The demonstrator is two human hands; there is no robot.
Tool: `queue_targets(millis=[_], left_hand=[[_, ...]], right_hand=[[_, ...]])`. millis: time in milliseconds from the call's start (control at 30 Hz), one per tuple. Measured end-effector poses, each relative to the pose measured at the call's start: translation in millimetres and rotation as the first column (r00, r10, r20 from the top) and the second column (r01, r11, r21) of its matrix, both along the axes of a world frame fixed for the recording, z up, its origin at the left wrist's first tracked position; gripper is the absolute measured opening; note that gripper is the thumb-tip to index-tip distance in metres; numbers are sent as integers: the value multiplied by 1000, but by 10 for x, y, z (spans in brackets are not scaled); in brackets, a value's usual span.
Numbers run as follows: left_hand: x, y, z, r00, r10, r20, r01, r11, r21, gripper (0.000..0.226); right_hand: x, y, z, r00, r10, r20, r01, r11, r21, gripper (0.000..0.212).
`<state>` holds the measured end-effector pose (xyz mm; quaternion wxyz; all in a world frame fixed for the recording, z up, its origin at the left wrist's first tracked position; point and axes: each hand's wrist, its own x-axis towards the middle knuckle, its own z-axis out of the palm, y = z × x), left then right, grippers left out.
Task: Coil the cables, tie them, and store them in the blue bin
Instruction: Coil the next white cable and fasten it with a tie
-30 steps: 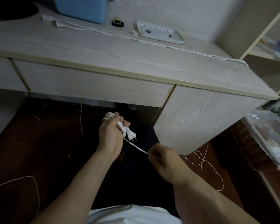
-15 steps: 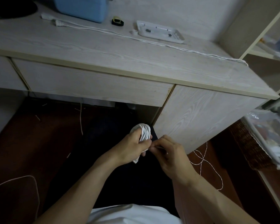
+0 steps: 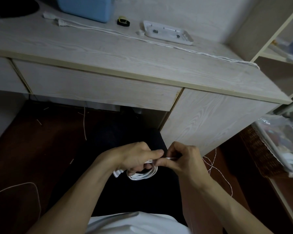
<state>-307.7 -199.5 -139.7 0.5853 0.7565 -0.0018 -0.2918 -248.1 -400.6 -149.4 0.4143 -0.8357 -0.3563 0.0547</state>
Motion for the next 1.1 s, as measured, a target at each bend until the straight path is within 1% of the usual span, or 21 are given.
queue_targets(millis=[100, 167, 233, 300, 367, 433, 500, 567, 633, 700, 733, 800, 867, 900, 933, 1000, 1033, 1100], left_hand=[[-15, 67, 11, 995, -20, -94, 10, 994, -105, 60], [-16, 59, 12, 995, -26, -99, 9, 985, -170, 59], [-4, 46, -11, 997, -2, -84, -21, 962, -271, 59], [16, 47, -51, 995, 16, -97, -52, 923, -381, 59], [33, 51, -93, 994, 22, -108, -72, 873, -482, 54], [44, 44, -114, 989, 83, -120, -137, 809, -571, 48], [55, 23, -101, 965, 200, -170, -262, 703, -661, 46], [82, 14, -64, 905, 341, -253, -410, 545, -731, 46], [134, 33, -35, 807, 485, -339, -535, 356, -766, 48], [187, 67, -33, 681, 594, -429, -625, 166, -763, 51], [209, 91, -50, 619, 635, -462, -652, 88, -753, 51], [232, 138, -88, 523, 685, -507, -670, -38, -741, 52], [232, 192, -118, 459, 700, -547, -659, -144, -738, 50], [234, 214, -129, 443, 703, -556, -649, -177, -740, 48], [228, 223, -134, 439, 707, -554, -636, -191, -748, 45], [225, 209, -132, 447, 735, -510, -605, -171, -777, 37], [237, 180, -132, 448, 759, -472, -599, -137, -789, 32], [265, 97, -168, 442, 814, -376, -615, -29, -788, 26]], right_hand=[[22, -3, 26, 1000, -31, 1, 31, 999, 36, 30], [26, -8, 41, 998, -52, -17, 53, 997, 52, 25], [15, 7, 48, 995, -69, -66, 73, 996, 59, 24], [-5, 23, 45, 992, -60, -113, 67, 996, 53, 25], [-17, 22, 36, 992, -40, -121, 46, 998, 46, 31], [-8, 17, 25, 992, -44, -120, 48, 998, 28, 34], [25, 2, -4, 992, -55, -116, 55, 998, -4, 32], [70, -18, -46, 991, -62, -116, 58, 998, -37, 30], [111, -37, -76, 989, -73, -132, 65, 996, -61, 30], [142, -61, -99, 982, -63, -178, 45, 994, -102, 27], [154, -72, -111, 973, -54, -222, 25, 991, -132, 25], [165, -92, -132, 953, -36, -301, -28, 978, -205, 22], [154, -95, -134, 950, -4, -313, -84, 960, -267, 23], [144, -85, -123, 951, 26, -307, -118, 951, -286, 24], [125, -73, -112, 951, 61, -304, -157, 940, -302, 25], [81, -39, -90, 942, 125, -310, -230, 915, -330, 26], [53, -21, -77, 936, 149, -318, -261, 902, -345, 27], [-10, 16, -65, 924, 200, -326, -314, 883, -347, 28]])
